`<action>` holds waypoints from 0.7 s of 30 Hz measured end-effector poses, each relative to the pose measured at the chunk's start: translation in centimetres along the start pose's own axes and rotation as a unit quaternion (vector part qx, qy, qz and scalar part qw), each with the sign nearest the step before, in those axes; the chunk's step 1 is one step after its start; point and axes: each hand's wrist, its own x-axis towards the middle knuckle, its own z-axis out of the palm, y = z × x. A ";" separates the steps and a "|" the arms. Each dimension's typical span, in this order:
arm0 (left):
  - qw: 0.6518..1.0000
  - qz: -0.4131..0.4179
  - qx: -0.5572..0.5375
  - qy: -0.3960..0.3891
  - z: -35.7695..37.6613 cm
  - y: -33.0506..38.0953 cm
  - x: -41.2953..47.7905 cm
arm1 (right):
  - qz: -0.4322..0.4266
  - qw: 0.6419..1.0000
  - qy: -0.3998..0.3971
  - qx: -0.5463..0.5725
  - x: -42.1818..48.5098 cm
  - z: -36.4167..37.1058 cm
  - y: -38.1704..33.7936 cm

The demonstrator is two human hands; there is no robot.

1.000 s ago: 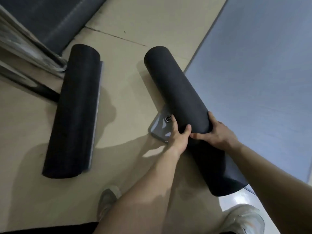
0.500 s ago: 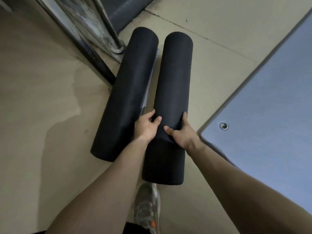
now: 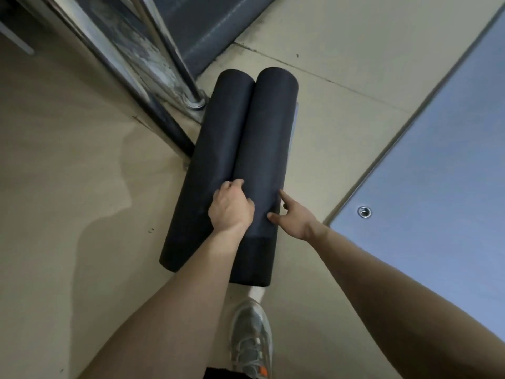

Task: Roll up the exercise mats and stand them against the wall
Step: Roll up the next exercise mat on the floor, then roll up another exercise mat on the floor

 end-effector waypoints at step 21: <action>0.821 0.454 0.258 -0.231 19.5 25.4 -21.1 | 0.208 0.934 0.154 -0.246 -24.3 -15.1 36.0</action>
